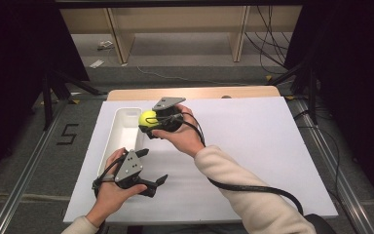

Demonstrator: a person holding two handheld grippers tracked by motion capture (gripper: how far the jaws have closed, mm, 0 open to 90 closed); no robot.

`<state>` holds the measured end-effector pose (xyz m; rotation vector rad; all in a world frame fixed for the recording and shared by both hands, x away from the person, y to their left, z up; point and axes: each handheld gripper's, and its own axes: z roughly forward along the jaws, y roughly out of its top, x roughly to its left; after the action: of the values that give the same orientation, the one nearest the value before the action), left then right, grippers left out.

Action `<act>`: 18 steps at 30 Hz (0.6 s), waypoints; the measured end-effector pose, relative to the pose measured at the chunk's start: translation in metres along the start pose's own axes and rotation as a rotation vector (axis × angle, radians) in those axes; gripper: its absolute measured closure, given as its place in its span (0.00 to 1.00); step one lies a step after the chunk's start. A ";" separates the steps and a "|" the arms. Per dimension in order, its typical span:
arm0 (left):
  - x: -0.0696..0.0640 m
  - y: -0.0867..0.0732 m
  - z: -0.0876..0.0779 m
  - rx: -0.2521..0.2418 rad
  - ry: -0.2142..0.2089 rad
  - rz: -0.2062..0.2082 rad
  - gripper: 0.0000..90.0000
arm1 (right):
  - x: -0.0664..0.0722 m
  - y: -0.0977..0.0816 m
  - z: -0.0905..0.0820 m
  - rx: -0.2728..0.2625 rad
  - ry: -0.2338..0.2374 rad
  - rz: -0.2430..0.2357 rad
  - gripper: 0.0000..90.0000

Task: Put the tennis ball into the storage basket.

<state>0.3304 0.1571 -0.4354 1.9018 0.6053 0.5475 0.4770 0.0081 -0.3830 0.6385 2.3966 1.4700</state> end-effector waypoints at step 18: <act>0.000 0.000 0.000 0.000 -0.001 0.000 0.00 | 0.008 0.015 0.017 0.005 0.026 -0.011 0.29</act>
<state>0.3305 0.1573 -0.4356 1.9025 0.6046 0.5459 0.4810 0.0315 -0.3771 0.6101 2.4198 1.4769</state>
